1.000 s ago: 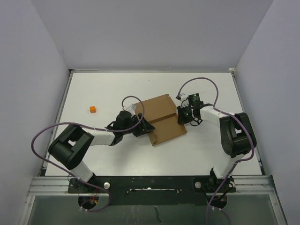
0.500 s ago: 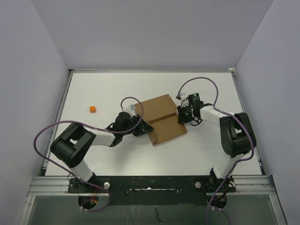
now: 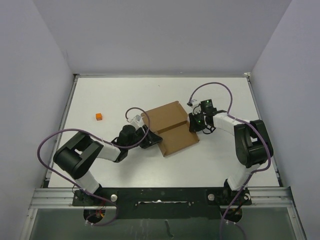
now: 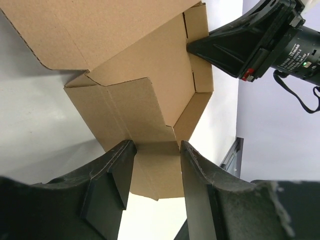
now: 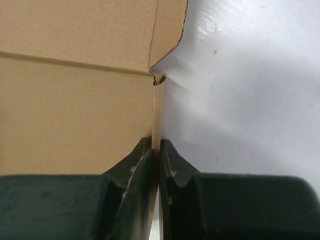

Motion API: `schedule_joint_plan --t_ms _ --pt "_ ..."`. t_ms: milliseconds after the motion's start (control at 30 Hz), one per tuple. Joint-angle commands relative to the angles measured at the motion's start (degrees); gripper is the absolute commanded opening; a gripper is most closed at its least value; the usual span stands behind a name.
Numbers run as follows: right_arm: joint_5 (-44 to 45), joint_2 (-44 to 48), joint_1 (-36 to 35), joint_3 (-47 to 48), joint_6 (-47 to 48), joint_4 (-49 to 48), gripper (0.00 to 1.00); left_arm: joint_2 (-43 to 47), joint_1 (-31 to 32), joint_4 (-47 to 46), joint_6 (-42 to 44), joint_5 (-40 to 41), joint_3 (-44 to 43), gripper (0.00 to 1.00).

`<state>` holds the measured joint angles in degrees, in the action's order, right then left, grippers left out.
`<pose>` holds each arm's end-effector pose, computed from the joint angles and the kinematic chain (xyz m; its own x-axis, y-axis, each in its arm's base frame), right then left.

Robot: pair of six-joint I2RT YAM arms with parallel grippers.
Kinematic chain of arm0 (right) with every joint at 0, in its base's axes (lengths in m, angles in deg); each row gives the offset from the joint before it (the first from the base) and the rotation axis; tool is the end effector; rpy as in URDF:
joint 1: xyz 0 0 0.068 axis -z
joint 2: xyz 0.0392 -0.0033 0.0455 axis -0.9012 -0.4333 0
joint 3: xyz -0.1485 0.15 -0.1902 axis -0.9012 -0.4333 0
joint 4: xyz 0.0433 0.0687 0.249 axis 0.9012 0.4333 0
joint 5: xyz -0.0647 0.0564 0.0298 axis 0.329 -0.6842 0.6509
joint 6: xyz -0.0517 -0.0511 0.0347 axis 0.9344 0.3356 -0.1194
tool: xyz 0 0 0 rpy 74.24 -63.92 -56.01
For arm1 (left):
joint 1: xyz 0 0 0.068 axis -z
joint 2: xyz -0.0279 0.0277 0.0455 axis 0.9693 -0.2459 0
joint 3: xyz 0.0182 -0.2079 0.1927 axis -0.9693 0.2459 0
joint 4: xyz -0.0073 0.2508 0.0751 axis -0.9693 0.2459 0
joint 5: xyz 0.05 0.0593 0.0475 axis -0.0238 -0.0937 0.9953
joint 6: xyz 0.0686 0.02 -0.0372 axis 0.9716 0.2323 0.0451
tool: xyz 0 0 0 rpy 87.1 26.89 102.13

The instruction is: Fold the paper box

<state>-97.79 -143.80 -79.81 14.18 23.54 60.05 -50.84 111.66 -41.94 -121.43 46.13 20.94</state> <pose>0.3417 0.1156 0.1387 -0.8285 -0.2248 -0.5129 -0.3951 0.8837 0.2508 0.2481 -0.2034 0.1243 -0.8356 -0.4545 -0.3084 0.0478 0.4990 -0.8653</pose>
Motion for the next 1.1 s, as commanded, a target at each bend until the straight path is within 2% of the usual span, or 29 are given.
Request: schedule_joint_plan --t_ms 0,267,333,433,533,667,867,1067 --pt "-3.4 -1.1 -1.2 1.4 0.6 1.0 0.00 -0.4 0.2 -11.5 -1.2 0.9 1.8 0.40" --pt "-3.5 -1.3 -1.4 1.6 0.8 1.3 0.00 -3.7 0.2 -23.2 -3.0 0.7 4.2 0.37" --pt "-3.4 -1.3 -1.4 1.6 0.8 1.3 0.00 -4.5 0.1 -24.2 -3.3 0.4 4.2 0.33" --pt "-3.4 -1.3 -1.5 1.6 0.9 1.4 0.00 -5.5 0.0 -24.6 -3.7 0.2 4.3 0.22" --pt "-3.4 -1.3 -1.5 1.6 0.8 1.3 0.00 -5.8 -0.2 -23.5 -4.0 0.0 4.4 0.20" --pt "-3.2 -1.2 -1.5 1.7 1.0 1.4 0.00 -3.9 -0.2 -17.2 -2.8 -0.1 4.2 0.23" --pt "-3.0 -1.2 -1.6 1.8 1.1 1.4 0.00 1.0 0.0 -3.8 -0.5 1.9 3.8 0.39" --pt "-2.8 -1.1 -1.7 1.9 1.2 1.5 0.00 1.7 0.9 2.5 0.0 3.4 1.8 0.42"
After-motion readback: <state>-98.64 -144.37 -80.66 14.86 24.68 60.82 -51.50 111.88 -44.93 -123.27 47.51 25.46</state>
